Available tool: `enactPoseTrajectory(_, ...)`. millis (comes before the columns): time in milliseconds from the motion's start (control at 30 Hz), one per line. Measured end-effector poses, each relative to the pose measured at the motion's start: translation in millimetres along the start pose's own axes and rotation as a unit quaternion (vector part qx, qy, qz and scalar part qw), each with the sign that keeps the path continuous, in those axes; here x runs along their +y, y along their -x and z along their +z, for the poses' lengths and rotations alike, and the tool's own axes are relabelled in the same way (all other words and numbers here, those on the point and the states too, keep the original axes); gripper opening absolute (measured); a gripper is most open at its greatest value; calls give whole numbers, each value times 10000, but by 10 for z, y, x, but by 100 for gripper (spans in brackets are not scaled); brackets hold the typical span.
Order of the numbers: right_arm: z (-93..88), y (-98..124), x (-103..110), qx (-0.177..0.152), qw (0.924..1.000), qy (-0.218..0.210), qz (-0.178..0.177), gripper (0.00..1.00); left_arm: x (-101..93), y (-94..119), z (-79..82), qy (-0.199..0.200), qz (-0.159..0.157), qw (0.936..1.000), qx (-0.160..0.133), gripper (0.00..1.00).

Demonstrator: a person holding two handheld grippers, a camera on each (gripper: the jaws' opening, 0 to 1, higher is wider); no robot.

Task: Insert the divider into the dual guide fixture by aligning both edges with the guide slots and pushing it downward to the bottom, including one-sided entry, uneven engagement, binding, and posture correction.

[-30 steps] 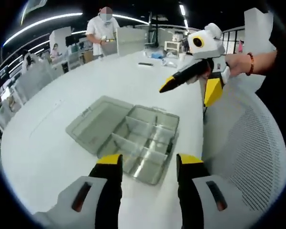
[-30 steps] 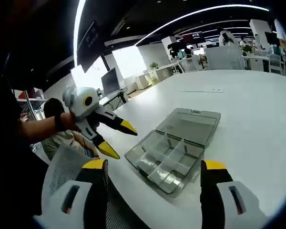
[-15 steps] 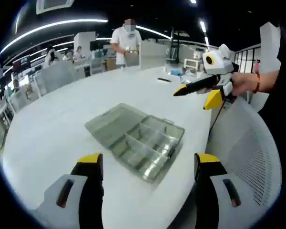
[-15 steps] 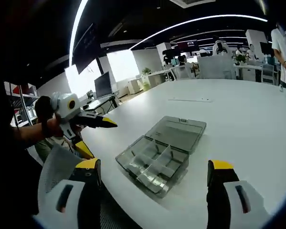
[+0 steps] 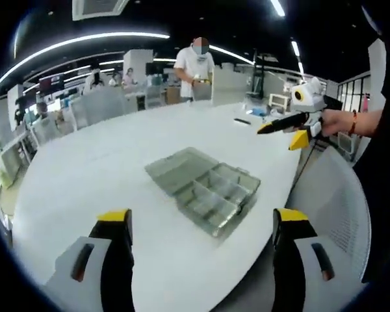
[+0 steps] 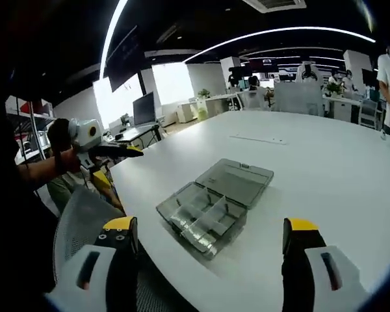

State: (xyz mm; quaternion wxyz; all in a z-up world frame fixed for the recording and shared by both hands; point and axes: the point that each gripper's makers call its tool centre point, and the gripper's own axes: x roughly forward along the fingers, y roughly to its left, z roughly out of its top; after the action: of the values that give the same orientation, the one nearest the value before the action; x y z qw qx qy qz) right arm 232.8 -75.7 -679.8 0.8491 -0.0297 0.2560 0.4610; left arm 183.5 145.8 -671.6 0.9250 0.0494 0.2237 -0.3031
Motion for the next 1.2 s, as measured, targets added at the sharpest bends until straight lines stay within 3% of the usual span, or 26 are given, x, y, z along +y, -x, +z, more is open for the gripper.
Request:
enactPoseTrajectory(267,-66,152,-13,-43,9998,-113,-133,92,-9,128,-21,170,203,9995,-147,95)
enactPoseTrajectory(567,-110,306,-32,-155,9986,-390,-309,91,-84,163,-64,196,175,9996,-47,96)
enactPoseTrajectory(867,-99,315,10,-224,9984,-435,-297,91,-167,157,10,267,71,9995,-137,97)
enactPoseTrajectory(1200,-103,265,62,-140,9991,-357,-176,90,-147,208,43,254,163,9994,-148,96)
